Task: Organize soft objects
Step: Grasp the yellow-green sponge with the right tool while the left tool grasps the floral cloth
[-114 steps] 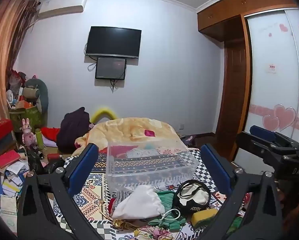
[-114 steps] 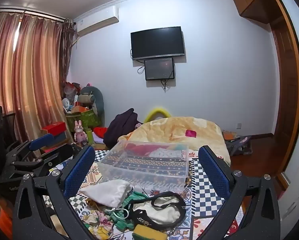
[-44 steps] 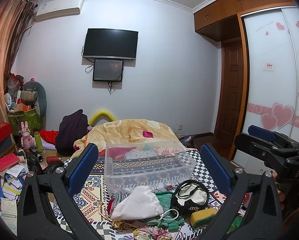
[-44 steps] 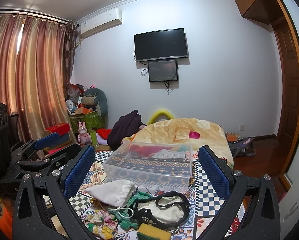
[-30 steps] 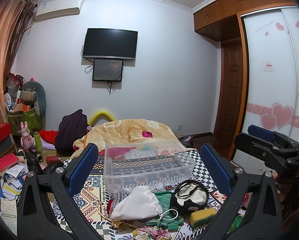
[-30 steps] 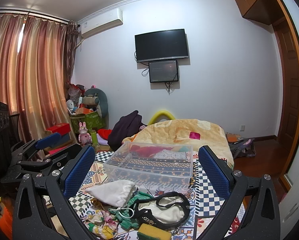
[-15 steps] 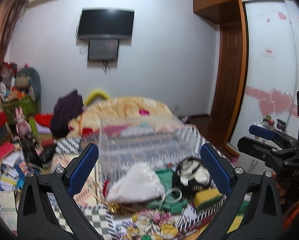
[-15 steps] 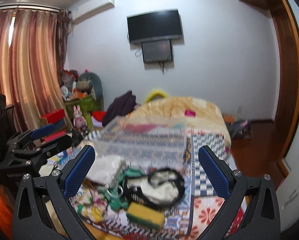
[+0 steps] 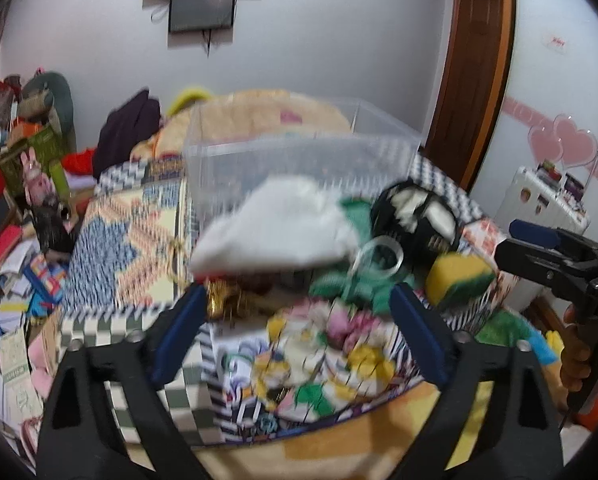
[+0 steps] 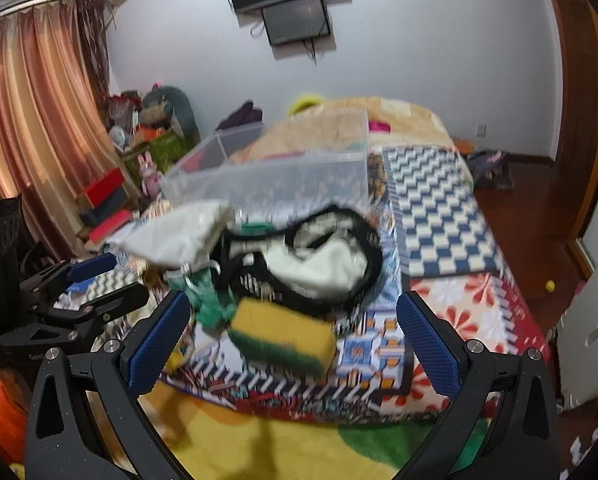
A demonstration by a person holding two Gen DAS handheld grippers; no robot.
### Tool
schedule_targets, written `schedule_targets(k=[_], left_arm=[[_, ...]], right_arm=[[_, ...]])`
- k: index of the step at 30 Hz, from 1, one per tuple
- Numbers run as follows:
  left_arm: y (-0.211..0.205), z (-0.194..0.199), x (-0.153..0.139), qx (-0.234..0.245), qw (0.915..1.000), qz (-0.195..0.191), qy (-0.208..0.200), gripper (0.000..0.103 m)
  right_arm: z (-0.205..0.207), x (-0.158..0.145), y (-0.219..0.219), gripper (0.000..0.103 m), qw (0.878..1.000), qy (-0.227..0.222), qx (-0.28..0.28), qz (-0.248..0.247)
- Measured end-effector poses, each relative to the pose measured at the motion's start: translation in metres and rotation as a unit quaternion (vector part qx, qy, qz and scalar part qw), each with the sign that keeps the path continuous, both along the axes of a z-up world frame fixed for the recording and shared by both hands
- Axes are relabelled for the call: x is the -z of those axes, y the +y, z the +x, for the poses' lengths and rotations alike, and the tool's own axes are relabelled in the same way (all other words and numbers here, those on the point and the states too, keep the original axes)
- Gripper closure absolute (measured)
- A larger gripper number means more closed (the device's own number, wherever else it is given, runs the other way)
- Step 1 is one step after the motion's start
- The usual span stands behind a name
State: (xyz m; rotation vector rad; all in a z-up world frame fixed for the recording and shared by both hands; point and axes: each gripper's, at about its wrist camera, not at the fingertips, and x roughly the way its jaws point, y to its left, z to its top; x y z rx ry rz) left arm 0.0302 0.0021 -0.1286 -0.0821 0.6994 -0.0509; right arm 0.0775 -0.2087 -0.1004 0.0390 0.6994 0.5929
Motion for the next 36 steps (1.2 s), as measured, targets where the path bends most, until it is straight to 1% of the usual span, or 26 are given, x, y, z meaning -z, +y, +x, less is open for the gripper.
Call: schedule_targets(k=[2,4,6,8,9,10,12,13,14,15,16,18,19,23,25,26,32,36], left_arm=[[0.007,-0.001,0.010,-0.004,0.9996,-0.017,0.022,0.018],[0.014,-0.001,0.021,-0.010,0.9983,-0.039,0.043,0.026],[0.020,-0.002,0.028,-0.013,0.9968,-0.055,0.057,0.032],[0.020,-0.004,0.029,-0.015,0.9969,-0.057,0.054,0.035],[0.019,-0.005,0.028,-0.011,0.9970,-0.055,0.052,0.041],[0.018,-0.006,0.029,-0.006,0.9971,-0.055,0.053,0.050],[0.016,-0.006,0.029,-0.002,0.9974,-0.050,0.052,0.058],[0.015,-0.006,0.029,0.001,0.9974,-0.049,0.052,0.067],[0.015,-0.007,0.029,0.003,0.9973,-0.051,0.052,0.072],[0.014,-0.006,0.029,0.006,0.9972,-0.053,0.053,0.079],[0.015,-0.005,0.029,0.008,0.9970,-0.054,0.054,0.084],[0.014,-0.005,0.028,0.010,0.9970,-0.054,0.054,0.089],[0.014,-0.006,0.028,0.010,0.9973,-0.052,0.051,0.091],[0.009,-0.013,0.016,0.013,0.9990,-0.033,0.028,0.092],[0.008,-0.017,0.008,0.016,0.9993,-0.028,0.015,0.093],[0.007,-0.018,0.003,0.018,0.9994,-0.027,0.009,0.093],[0.008,-0.024,-0.031,0.017,0.9985,-0.025,-0.045,0.093],[0.011,-0.022,-0.057,0.007,0.9961,-0.016,-0.087,0.093]], right_arm=[[0.001,0.009,0.003,0.001,1.000,0.010,-0.002,-0.006],[0.001,0.014,0.005,0.008,1.000,0.017,-0.004,-0.012],[0.002,0.017,0.007,0.013,0.999,0.027,-0.009,-0.015],[0.003,0.020,0.009,0.019,0.999,0.032,-0.013,-0.018],[0.003,0.022,0.010,0.026,0.999,0.034,-0.015,-0.020],[0.003,0.023,0.012,0.033,0.999,0.036,-0.018,-0.022],[0.004,0.026,0.012,0.041,0.999,0.041,-0.021,-0.023],[0.005,0.026,0.013,0.043,0.998,0.045,-0.024,-0.020],[0.005,0.026,0.013,0.045,0.999,0.045,-0.024,-0.019],[0.004,0.026,0.012,0.049,0.999,0.042,-0.022,-0.018],[0.003,0.025,0.013,0.054,0.999,0.041,-0.023,-0.019],[0.002,0.023,0.013,0.057,0.999,0.037,-0.021,-0.017],[0.002,0.022,0.012,0.059,0.999,0.035,-0.021,-0.014],[-0.001,0.015,0.008,0.064,1.000,0.022,-0.018,-0.006],[-0.002,0.009,0.007,0.073,1.000,0.013,-0.021,-0.002],[-0.003,0.005,0.006,0.075,1.000,0.007,-0.022,-0.001],[-0.008,-0.015,0.003,0.076,0.999,-0.032,-0.018,0.006],[-0.005,-0.029,0.006,0.076,0.999,-0.049,-0.018,0.012]])
